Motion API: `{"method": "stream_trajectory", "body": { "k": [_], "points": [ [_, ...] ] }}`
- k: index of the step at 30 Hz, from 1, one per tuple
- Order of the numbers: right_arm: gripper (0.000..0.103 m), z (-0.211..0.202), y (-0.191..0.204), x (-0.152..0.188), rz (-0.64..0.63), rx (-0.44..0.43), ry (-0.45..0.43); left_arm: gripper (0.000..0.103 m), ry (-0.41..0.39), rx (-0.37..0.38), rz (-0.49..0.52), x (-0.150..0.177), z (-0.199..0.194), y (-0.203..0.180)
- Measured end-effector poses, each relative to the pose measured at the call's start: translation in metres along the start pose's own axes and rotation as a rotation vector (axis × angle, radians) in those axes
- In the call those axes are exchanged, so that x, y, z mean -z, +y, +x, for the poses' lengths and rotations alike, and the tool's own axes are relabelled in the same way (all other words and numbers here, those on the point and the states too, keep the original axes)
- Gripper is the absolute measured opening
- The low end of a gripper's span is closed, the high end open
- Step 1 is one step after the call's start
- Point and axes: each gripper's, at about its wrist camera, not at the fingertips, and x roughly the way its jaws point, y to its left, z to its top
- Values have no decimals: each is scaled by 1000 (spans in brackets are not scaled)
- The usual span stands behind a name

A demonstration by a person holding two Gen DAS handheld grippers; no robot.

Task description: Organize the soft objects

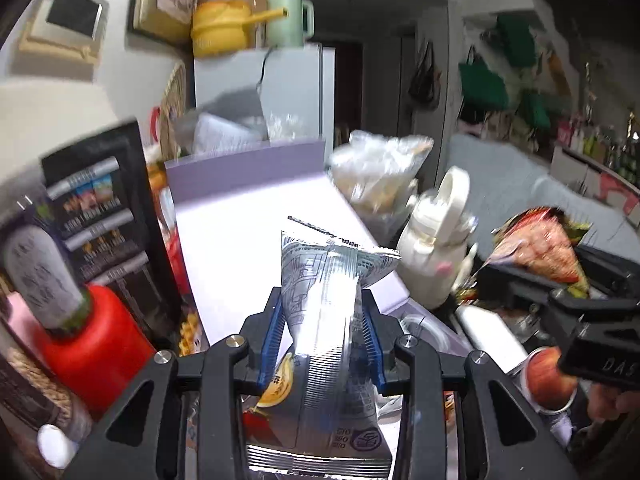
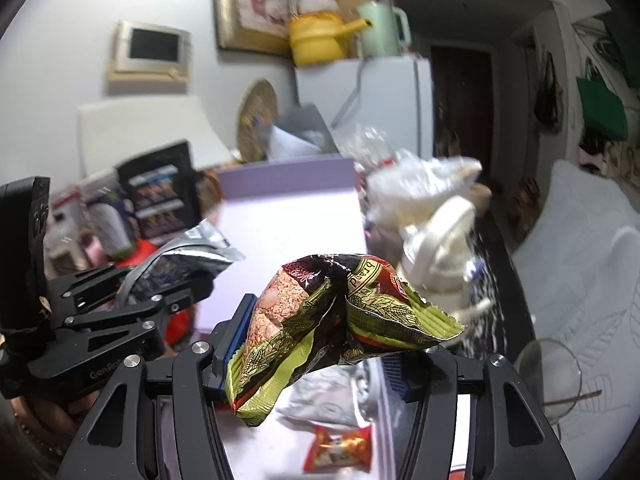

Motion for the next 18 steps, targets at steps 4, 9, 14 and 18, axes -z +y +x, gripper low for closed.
{"method": "stream_trajectory", "body": {
  "k": [4, 9, 14, 18],
  "points": [
    [56, 18, -13, 7, 31, 35, 44, 36, 101, 25, 7, 13, 25, -6],
    [56, 35, -17, 15, 23, 67, 77, 36, 222, 60, 11, 32, 57, -13],
    [56, 54, -23, 23, 26, 65, 121, 36, 299, 101, -32, 45, 75, -8],
    [56, 68, -32, 32, 48, 81, 177, 36, 310, 91, -9, 49, 78, -12]
  ]
}}
